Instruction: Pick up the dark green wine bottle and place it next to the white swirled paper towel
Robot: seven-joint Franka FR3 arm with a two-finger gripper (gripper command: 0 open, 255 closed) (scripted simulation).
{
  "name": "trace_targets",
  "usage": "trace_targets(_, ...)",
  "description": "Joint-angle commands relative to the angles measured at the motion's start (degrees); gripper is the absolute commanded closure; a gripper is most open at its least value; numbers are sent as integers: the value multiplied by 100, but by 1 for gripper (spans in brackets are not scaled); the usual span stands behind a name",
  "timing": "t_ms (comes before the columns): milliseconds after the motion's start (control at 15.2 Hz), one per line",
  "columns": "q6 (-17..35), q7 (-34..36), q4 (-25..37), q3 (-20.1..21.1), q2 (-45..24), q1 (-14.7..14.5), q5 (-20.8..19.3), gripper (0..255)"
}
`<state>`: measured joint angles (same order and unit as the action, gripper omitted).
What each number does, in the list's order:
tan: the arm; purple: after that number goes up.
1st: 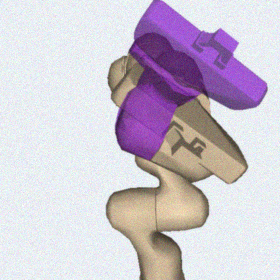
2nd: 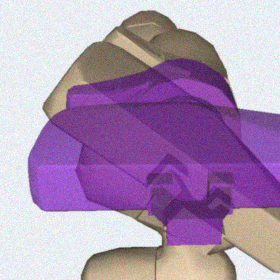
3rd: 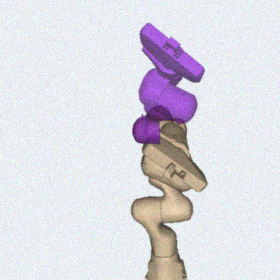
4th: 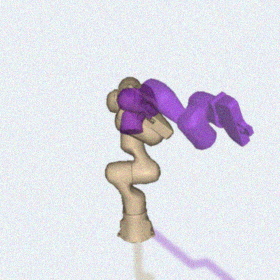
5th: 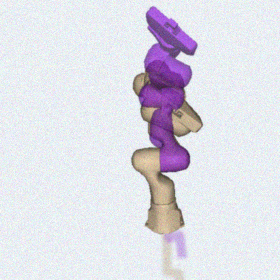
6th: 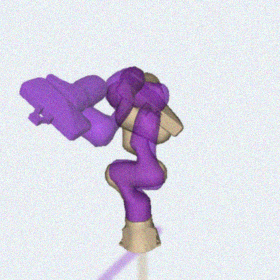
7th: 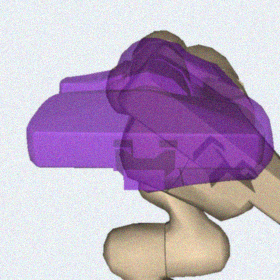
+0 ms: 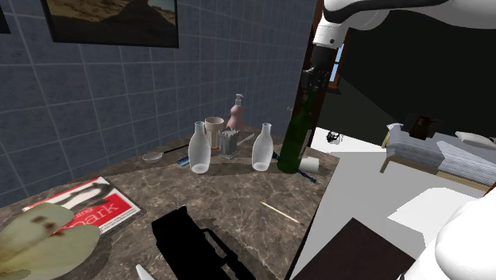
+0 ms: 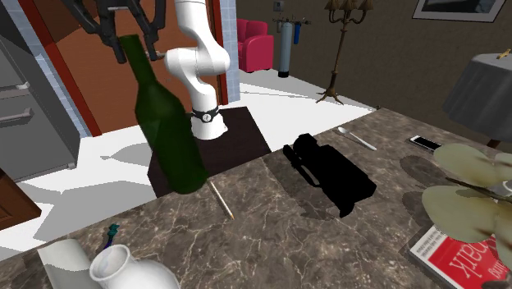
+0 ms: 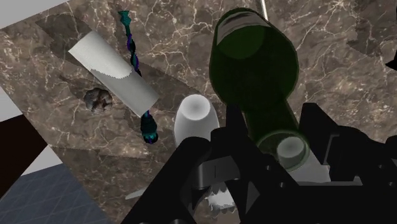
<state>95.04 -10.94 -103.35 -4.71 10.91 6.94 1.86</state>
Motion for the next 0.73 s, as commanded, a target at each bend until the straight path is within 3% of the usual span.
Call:
trace_targets(0, 156, -156, 0, -89, -155, 54, 5, 255)
trace_targets(660, 934, -182, -846, -88, -86, 57, 3, 255)
